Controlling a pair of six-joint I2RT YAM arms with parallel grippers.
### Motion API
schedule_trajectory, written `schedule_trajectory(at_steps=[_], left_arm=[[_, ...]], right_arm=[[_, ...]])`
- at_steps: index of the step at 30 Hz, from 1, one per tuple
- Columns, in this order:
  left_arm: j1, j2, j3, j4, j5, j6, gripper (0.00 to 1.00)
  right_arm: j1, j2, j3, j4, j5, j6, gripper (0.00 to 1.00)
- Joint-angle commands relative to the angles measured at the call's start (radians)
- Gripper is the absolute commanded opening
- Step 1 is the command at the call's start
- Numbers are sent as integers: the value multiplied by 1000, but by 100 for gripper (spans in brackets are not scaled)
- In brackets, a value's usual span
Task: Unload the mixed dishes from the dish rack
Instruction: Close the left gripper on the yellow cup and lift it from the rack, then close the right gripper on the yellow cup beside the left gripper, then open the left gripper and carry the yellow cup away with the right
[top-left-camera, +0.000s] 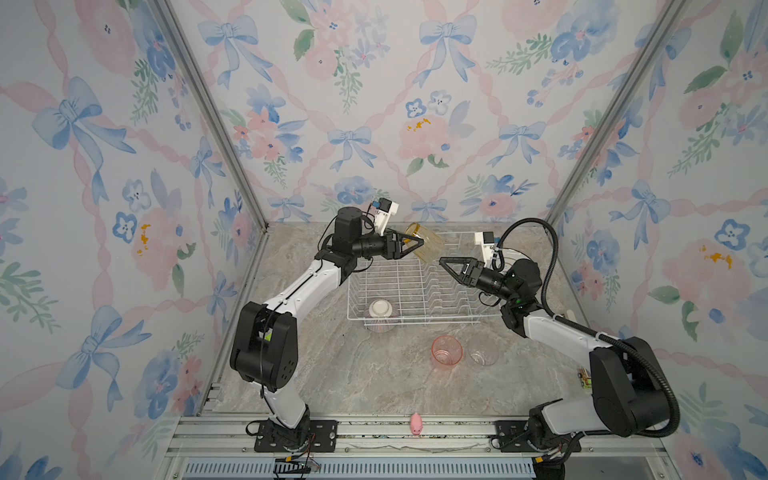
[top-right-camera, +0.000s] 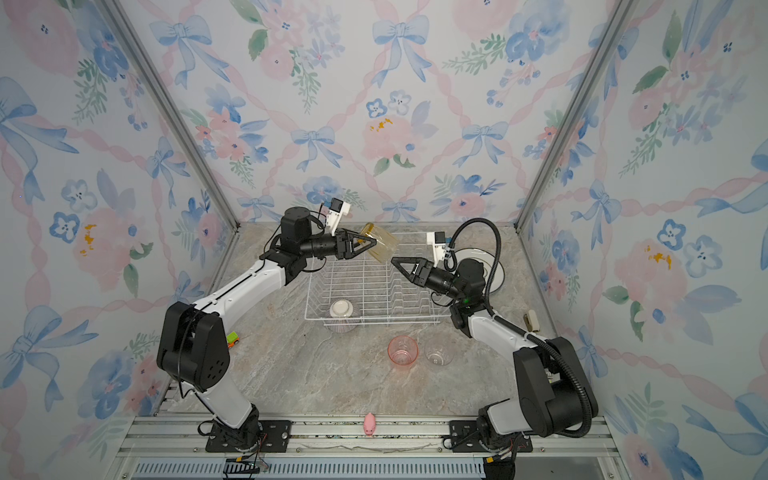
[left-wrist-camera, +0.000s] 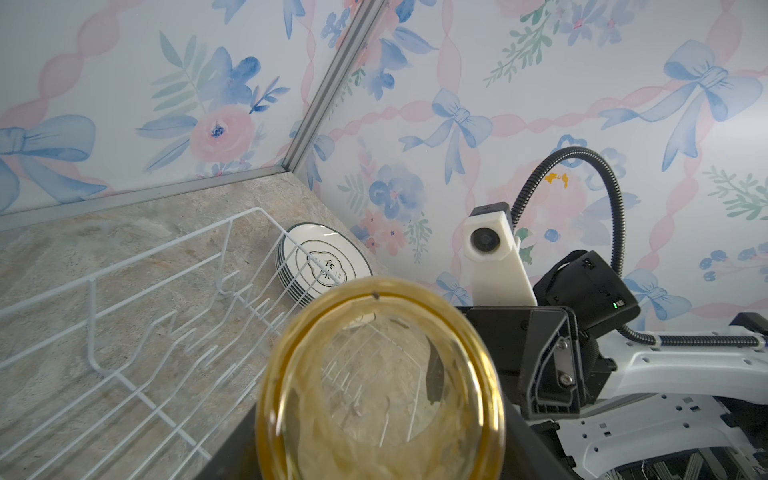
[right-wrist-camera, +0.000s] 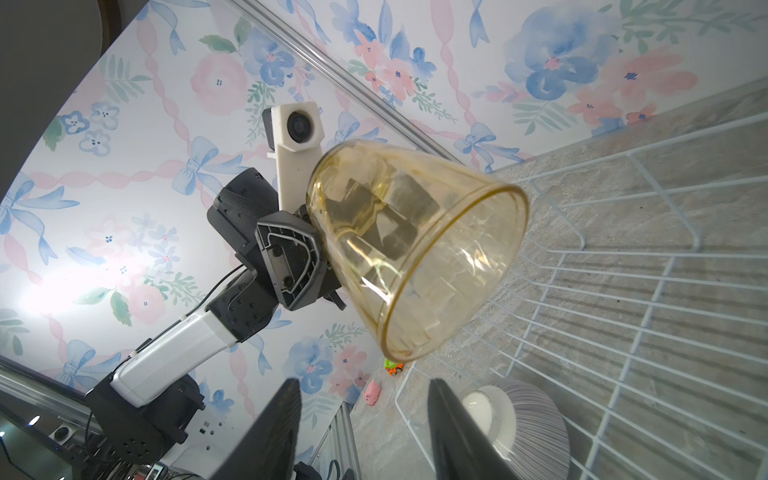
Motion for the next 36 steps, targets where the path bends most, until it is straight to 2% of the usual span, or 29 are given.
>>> schedule_trajectory(at_steps=[1, 6, 11, 18, 21, 25, 27, 30, 31, 32, 36], left_arm=[[-10, -25, -14, 49, 32, -20, 50], [-23, -24, -33, 111, 42, -55, 50], [-42, -8, -32, 128, 52, -67, 50], [-54, 12, -35, 148, 51, -80, 49], [-54, 24, -36, 149, 49, -80, 49], [-55, 41, -33, 149, 49, -82, 50], [-57, 43, -33, 149, 46, -82, 54], [-56, 44, -32, 149, 40, -84, 67], [-56, 40, -33, 149, 31, -86, 78], [-54, 38, -35, 150, 23, -86, 98], [-41, 2, -58, 150, -16, -83, 98]], right_arm=[[1, 9, 15, 75, -17, 5, 50], [6, 37, 48, 64, -10, -13, 49], [14, 100, 91, 183, -16, 57, 47], [27, 180, 142, 389, -17, 177, 36], [29, 196, 157, 433, -23, 211, 31], [35, 184, 162, 390, -28, 182, 10], [34, 172, 163, 365, -30, 167, 0], [36, 147, 165, 306, -30, 125, 0], [36, 139, 167, 281, -33, 109, 0], [37, 130, 170, 255, -34, 93, 0], [37, 81, 183, 93, -49, -4, 0]])
